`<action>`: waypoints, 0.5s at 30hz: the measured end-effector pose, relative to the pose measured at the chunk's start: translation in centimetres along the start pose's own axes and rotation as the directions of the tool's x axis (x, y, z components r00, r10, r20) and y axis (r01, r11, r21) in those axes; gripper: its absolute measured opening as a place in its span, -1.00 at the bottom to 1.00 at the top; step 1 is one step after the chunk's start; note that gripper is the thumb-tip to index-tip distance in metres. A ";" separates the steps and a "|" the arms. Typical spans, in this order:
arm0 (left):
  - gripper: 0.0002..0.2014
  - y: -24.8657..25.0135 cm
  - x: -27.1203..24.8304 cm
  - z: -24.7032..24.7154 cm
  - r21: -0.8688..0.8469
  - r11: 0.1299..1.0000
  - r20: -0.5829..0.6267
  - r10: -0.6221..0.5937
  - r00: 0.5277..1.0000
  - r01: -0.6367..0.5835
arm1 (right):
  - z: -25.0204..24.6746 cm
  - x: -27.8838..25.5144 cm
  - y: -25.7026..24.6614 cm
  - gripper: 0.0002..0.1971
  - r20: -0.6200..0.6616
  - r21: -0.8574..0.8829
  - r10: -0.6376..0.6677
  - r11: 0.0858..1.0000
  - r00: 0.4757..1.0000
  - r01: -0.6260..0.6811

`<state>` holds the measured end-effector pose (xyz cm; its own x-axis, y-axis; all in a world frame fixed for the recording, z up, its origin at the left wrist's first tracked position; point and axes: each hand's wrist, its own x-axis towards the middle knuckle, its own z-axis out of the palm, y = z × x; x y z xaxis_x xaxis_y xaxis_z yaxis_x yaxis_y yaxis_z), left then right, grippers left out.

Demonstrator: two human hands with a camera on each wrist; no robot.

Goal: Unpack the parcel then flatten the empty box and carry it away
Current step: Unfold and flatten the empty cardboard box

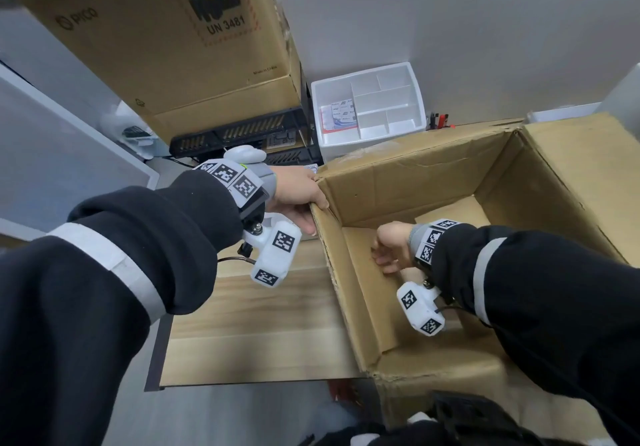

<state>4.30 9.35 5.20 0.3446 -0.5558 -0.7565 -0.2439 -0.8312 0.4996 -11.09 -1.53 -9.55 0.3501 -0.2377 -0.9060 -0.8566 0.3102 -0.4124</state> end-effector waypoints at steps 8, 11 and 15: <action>-0.65 0.7 -1.4 -0.5 0.030 0.995 -0.016 -0.094 0.995 0.095 | -2.1 -3.4 -1.0 -0.75 -0.112 -0.350 -0.037 0.937 0.993 -0.005; -0.62 0.7 -1.9 -0.9 0.023 0.991 -0.015 -0.129 0.992 0.129 | -4.4 -5.3 -1.6 -0.65 -0.224 -0.562 -0.111 0.827 0.968 -0.035; -0.66 0.7 -2.5 -1.7 -0.002 0.990 -0.025 -0.140 0.990 0.140 | -6.5 -6.3 -0.8 -0.65 -0.283 -0.716 -0.208 0.695 0.936 -0.062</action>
<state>4.81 10.13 8.16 0.3978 -0.4344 -0.8081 -0.1916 -0.9007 0.3898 -15.09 -6.26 -2.89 0.3992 -0.5474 -0.7355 -0.8885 -0.4291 -0.1628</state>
